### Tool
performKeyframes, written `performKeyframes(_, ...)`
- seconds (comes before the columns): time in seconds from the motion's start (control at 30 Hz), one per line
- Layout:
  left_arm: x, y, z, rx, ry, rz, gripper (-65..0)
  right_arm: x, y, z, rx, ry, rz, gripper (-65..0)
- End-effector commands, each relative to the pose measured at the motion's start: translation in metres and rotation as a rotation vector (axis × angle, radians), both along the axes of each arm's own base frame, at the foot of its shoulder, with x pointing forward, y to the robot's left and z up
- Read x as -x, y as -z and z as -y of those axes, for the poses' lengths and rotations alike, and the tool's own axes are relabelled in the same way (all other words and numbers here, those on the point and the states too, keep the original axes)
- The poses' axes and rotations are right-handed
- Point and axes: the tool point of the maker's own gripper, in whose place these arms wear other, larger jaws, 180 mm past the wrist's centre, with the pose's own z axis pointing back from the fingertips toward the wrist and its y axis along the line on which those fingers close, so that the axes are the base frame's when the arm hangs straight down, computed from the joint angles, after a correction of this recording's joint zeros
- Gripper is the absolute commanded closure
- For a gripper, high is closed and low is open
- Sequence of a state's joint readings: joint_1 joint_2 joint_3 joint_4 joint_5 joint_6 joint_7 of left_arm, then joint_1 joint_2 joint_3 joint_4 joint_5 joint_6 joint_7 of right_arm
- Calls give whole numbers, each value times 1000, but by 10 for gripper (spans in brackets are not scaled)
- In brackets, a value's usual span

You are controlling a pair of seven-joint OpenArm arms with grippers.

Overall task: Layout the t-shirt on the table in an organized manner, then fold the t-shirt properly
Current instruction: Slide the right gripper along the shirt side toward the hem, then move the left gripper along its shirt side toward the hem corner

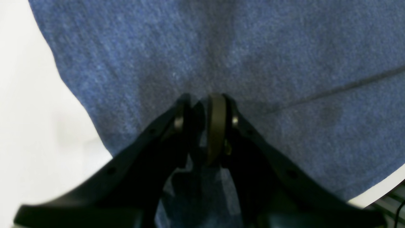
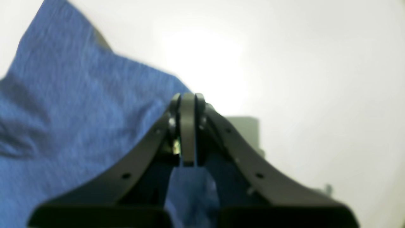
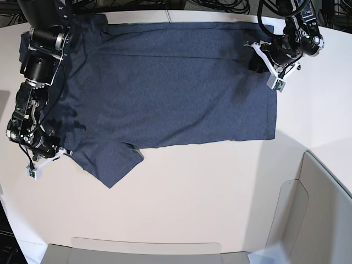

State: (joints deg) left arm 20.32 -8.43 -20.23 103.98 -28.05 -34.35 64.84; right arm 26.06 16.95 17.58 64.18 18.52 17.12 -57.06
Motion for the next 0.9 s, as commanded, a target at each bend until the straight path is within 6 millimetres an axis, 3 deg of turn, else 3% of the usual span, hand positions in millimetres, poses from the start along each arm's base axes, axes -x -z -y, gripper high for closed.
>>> performKeyframes(0.0,11,6,-8,-45,3,-57,-99,-13,-20,7,5,10,63,0)
performKeyframes(0.1,10,3,-15,-56,-17,-48,-101,-14,-21,6,1,11,72,0)
performKeyframes(0.27,3,-28,-50,-110,-154,48,-103,-15,-22,7,-2,15,78,0)
performKeyframes(0.37,-12,-51,-69,-148,-210,129,-103,-12,-24,17,-48,75,101,0)
performKeyframes(0.57,-31,-69,-90,-172,-276,157,-128,-15,-37,33,-104,154,152,-4)
performKeyframes(0.7,-59,-87,-95,-166,-296,204,-200,-22,-47,33,-107,152,174,-100)
performKeyframes(0.87,-101,-97,-94,-91,-318,261,-239,-34,-53,16,-139,134,199,-123)
